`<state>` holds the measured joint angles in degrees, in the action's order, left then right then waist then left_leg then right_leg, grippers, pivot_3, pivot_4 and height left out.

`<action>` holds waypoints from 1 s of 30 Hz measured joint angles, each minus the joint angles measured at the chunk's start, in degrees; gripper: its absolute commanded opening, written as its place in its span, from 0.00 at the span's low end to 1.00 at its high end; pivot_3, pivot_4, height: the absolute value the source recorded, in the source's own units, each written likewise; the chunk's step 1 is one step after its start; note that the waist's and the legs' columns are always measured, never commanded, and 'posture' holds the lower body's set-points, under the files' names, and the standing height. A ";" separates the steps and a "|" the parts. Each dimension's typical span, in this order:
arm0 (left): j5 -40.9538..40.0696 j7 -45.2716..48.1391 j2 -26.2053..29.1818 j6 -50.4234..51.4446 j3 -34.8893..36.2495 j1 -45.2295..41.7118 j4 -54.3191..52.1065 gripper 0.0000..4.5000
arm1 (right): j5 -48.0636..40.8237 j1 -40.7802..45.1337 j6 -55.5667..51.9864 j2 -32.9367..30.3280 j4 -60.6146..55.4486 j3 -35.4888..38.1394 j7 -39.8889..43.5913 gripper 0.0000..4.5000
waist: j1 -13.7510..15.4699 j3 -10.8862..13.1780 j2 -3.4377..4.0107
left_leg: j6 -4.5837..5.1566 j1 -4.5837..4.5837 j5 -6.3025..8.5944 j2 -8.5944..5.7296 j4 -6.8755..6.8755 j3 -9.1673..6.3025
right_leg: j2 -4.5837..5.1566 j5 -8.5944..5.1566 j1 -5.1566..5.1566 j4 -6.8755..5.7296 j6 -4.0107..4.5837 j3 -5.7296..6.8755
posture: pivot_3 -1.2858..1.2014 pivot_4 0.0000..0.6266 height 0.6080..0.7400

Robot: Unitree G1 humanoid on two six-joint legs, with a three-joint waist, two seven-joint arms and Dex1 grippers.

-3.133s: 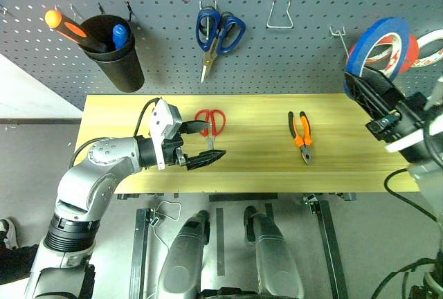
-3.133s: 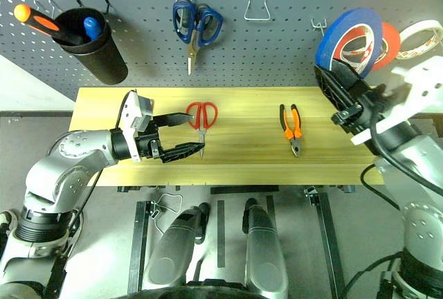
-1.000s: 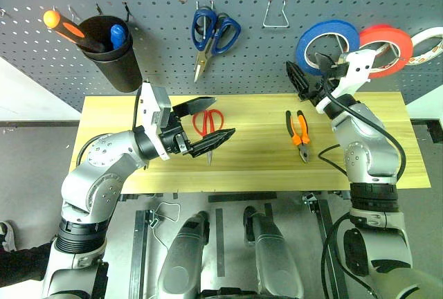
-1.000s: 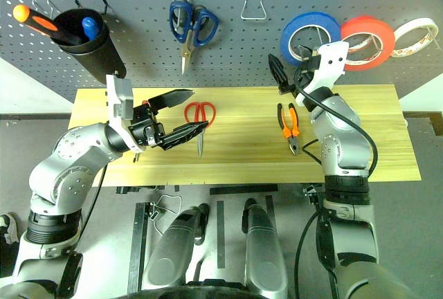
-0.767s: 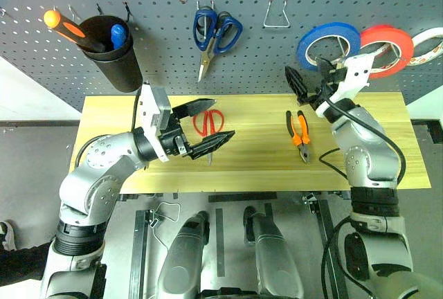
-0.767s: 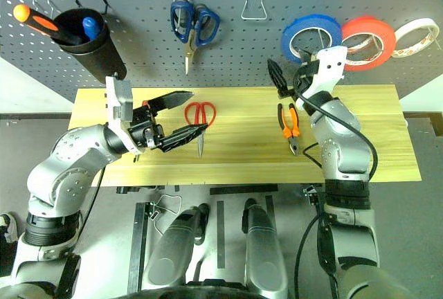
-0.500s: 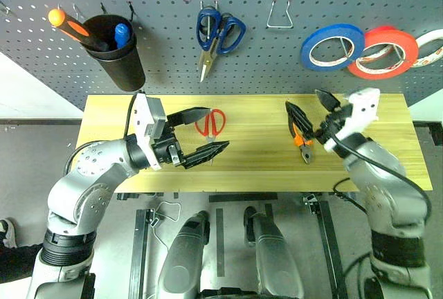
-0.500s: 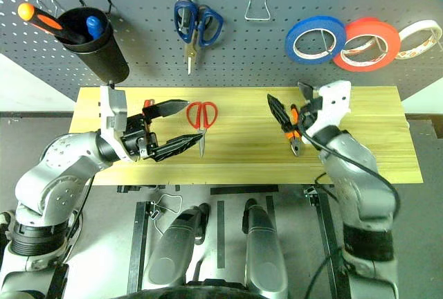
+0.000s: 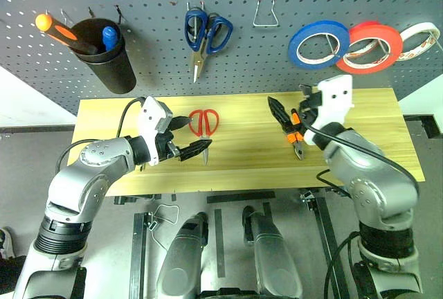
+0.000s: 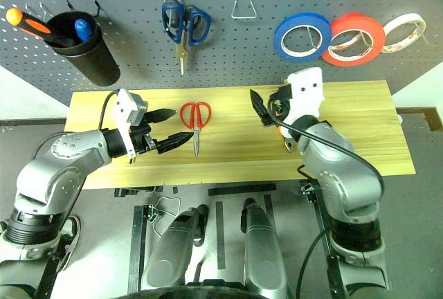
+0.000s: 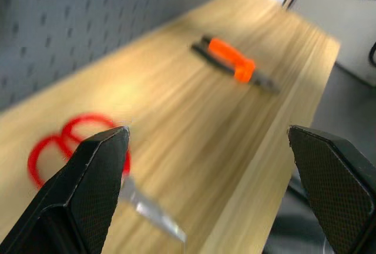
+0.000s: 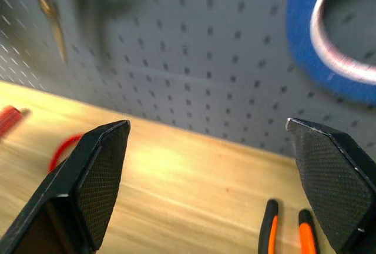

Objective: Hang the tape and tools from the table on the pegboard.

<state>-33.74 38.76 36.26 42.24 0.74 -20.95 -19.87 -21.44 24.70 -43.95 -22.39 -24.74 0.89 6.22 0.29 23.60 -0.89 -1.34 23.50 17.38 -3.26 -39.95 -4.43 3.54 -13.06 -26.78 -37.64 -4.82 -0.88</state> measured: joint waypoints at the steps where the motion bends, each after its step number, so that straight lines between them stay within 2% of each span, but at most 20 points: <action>1: 0.03 -0.20 0.04 0.78 -0.01 -0.01 -0.04 1.00 | 1.00 0.66 -0.01 0.15 1.34 -0.84 -0.23 0.99 | -0.06 0.01 0.00 | 0.01 0.01 0.01 0.00 0.00 0.01 | 0.00 0.00 -0.01 0.03 0.00 0.00 | 0.54 0.68 1.00; 9: 0.75 -0.51 -0.27 2.25 -1.75 1.21 -2.53 1.00 | 10.55 6.84 -4.98 1.66 15.16 -4.45 -5.14 0.99 | -0.23 0.02 0.02 | 0.11 0.03 0.06 0.02 0.04 0.01 | 0.02 0.00 -0.01 0.09 0.01 -0.01 | 0.54 0.70 1.00; 18: 0.85 -0.52 -0.27 2.25 -1.73 1.18 -2.92 1.00 | 11.27 9.41 -17.07 4.68 19.36 -2.52 -5.01 0.99 | -1.17 0.03 0.02 | 0.17 0.06 0.10 0.03 0.13 0.00 | 0.02 -0.01 -0.03 0.19 0.01 -0.04 | 0.54 0.71 1.00; 30: 0.71 -0.53 -0.32 2.41 -1.57 1.18 -3.04 1.00 | 13.83 17.68 -14.18 1.71 35.28 1.20 -2.93 0.99 | -1.07 0.04 0.01 | 0.16 0.06 0.08 0.04 0.57 0.02 | 0.03 -0.01 -0.07 0.52 0.01 -0.03 | 0.55 0.72 1.00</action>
<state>-33.03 38.22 35.94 44.66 -0.83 -19.77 -22.91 -7.62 42.38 -58.13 -20.67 10.55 2.09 3.28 -0.78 23.64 -0.88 -1.19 23.57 17.46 -3.23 -39.37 -4.41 3.56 -13.06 -26.86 -37.12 -4.82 -0.91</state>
